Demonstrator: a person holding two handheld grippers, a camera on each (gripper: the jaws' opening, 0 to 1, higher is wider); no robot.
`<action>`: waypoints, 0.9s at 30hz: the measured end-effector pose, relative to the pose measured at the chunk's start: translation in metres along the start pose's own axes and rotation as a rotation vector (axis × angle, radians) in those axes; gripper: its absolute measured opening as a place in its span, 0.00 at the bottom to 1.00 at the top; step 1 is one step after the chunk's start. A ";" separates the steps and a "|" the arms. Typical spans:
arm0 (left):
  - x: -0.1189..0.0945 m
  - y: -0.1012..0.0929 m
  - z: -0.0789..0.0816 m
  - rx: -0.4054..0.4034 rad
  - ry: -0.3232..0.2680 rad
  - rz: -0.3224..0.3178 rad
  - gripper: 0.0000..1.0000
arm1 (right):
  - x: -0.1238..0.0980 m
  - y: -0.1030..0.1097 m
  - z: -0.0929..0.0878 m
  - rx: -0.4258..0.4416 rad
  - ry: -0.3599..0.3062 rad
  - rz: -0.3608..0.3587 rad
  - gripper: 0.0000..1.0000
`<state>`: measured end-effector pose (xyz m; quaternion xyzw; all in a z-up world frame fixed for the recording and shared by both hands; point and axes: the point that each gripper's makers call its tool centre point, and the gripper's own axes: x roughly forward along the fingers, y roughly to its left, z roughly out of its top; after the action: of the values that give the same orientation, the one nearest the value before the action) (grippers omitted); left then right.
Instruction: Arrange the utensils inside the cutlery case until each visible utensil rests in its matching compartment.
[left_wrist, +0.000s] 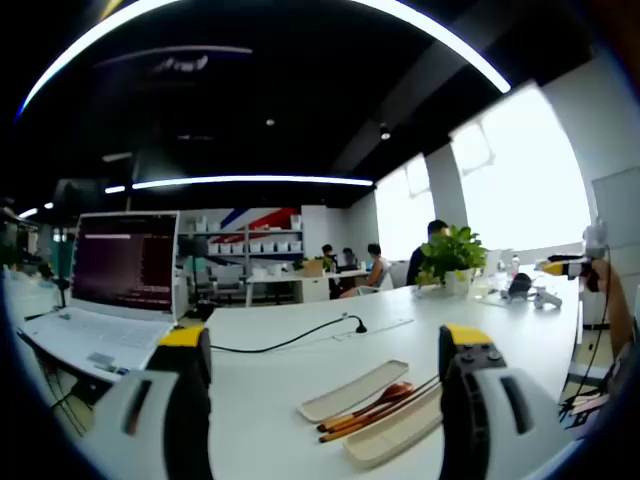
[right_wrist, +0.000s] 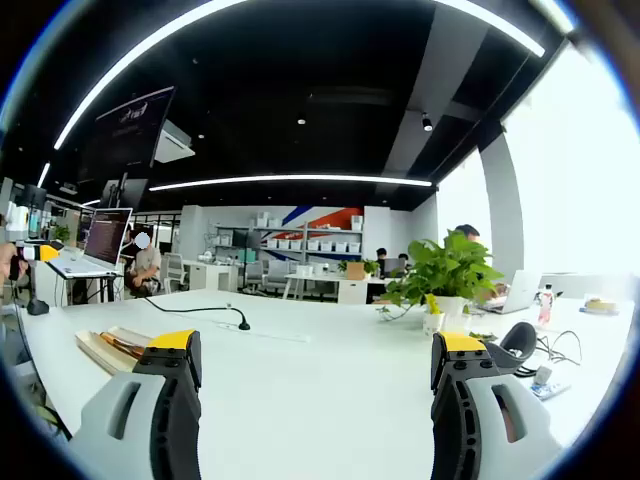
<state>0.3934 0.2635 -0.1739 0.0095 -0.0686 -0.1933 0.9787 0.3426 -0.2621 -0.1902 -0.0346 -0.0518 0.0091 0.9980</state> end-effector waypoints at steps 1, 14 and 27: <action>0.000 0.000 0.000 0.000 0.000 0.000 1.00 | 0.000 0.000 0.000 -0.001 0.001 -0.001 0.99; -0.001 -0.002 0.003 -0.005 -0.008 -0.012 1.00 | -0.004 -0.005 0.002 0.001 -0.006 -0.012 0.99; -0.001 -0.003 0.000 -0.010 -0.002 -0.020 1.00 | -0.006 -0.007 0.000 -0.001 -0.004 -0.016 0.99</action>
<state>0.3913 0.2612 -0.1743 0.0054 -0.0685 -0.2034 0.9767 0.3370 -0.2691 -0.1900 -0.0346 -0.0540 0.0009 0.9979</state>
